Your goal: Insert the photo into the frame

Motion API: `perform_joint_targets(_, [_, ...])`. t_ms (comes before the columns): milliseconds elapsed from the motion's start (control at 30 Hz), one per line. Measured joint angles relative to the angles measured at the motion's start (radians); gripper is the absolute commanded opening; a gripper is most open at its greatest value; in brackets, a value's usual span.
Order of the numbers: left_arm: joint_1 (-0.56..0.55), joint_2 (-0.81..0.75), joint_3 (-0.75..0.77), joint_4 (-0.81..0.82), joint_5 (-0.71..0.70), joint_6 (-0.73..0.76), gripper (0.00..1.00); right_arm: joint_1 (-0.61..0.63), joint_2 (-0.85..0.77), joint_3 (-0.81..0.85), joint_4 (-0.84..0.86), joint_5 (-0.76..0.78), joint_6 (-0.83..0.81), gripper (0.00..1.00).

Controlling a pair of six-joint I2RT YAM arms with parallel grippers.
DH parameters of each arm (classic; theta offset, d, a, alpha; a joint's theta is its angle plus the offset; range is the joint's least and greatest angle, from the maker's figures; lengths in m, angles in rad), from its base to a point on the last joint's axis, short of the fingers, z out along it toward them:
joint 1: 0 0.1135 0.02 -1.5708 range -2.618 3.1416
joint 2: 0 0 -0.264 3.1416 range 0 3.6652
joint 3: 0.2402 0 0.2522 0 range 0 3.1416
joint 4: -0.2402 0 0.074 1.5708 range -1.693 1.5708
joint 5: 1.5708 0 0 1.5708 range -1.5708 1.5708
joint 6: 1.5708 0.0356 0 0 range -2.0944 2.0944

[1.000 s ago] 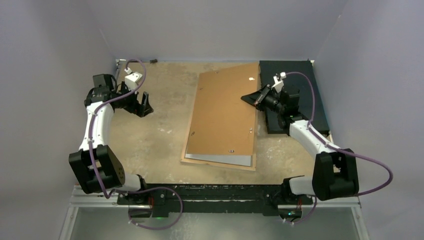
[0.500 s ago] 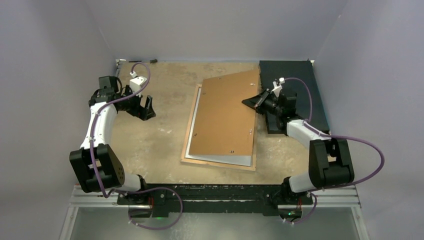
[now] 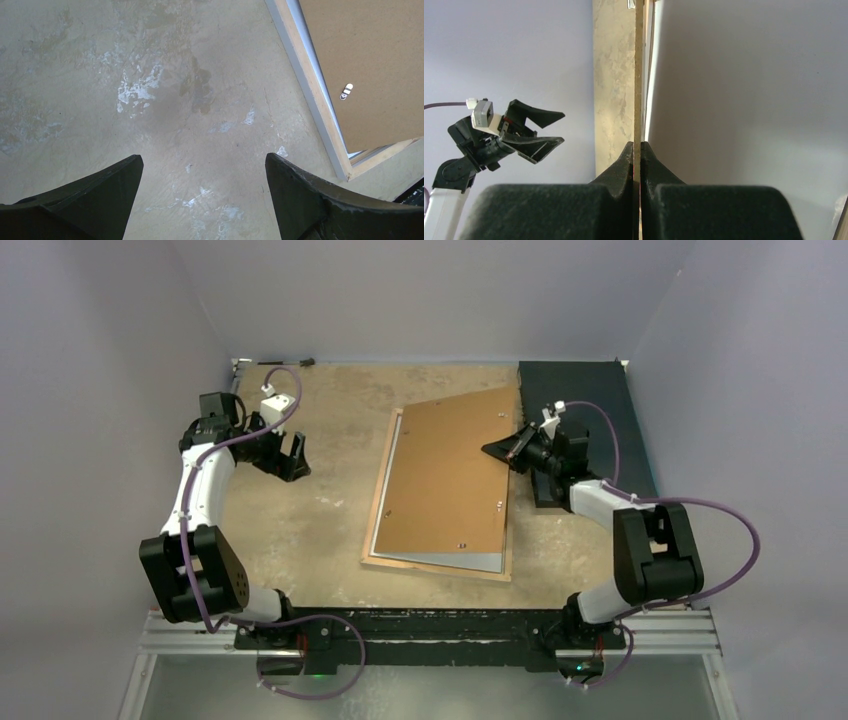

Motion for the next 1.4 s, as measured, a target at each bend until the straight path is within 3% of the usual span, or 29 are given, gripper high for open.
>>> perform_joint_targets(700, [0.0,0.0,0.0,-0.003,-0.018,0.017,0.92,-0.006,0.091,-0.027,0.082,-0.025,0.019,0.0])
perform_joint_targets(1400, [-0.001,0.0,-0.002,-0.003,-0.018,0.018,0.93,-0.006,0.08,-0.06,0.11,-0.055,0.024,0.0])
